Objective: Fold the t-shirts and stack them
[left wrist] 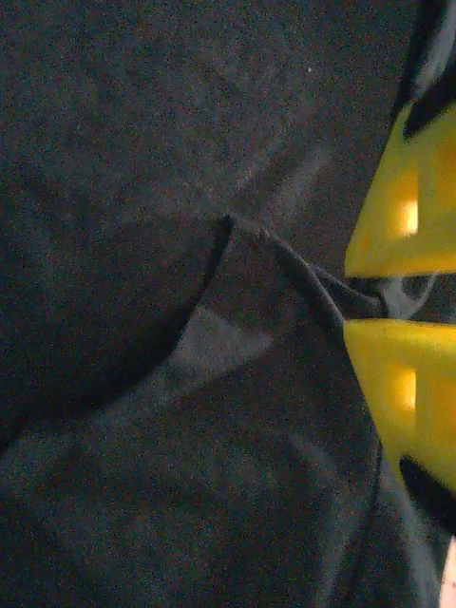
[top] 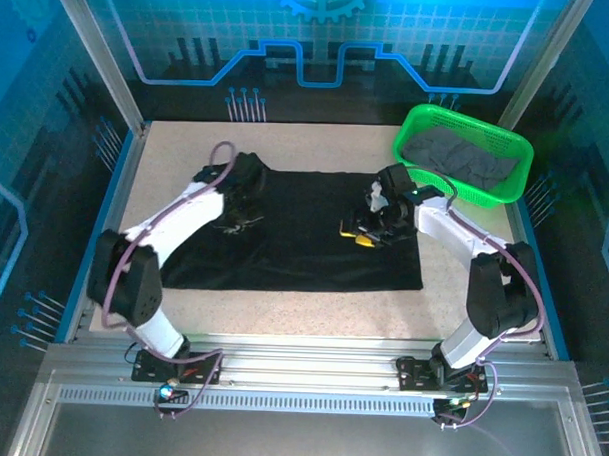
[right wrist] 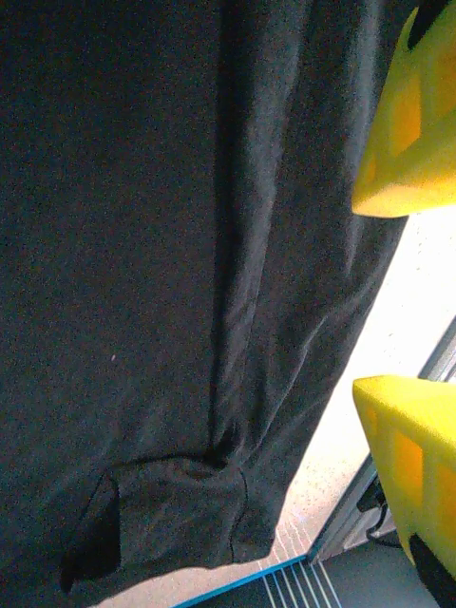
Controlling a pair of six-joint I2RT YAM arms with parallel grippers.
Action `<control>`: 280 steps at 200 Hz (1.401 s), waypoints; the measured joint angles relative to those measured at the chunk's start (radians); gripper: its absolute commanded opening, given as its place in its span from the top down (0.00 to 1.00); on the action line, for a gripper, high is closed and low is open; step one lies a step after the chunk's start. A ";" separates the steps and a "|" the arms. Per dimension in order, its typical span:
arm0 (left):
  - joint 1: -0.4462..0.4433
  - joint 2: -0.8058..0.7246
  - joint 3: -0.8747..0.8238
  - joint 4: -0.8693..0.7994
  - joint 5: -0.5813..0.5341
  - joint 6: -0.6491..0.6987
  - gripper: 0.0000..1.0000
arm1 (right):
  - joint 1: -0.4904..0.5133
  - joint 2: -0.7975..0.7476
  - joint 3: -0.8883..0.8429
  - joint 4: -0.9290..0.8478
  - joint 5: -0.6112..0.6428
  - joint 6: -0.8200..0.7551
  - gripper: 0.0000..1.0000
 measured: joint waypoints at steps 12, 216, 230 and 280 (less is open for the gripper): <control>0.055 0.020 -0.046 0.039 0.039 -0.027 0.90 | -0.001 0.000 -0.013 0.005 0.000 0.003 0.54; 0.097 0.246 0.120 0.050 0.136 -0.077 0.65 | -0.024 -0.006 -0.003 0.018 0.023 0.003 0.54; 0.088 0.178 0.116 0.052 0.139 -0.093 0.65 | -0.024 -0.006 -0.003 0.019 0.023 0.003 0.54; 0.041 0.245 0.137 0.064 0.193 -0.148 0.66 | -0.017 0.013 0.018 0.019 0.018 0.002 0.51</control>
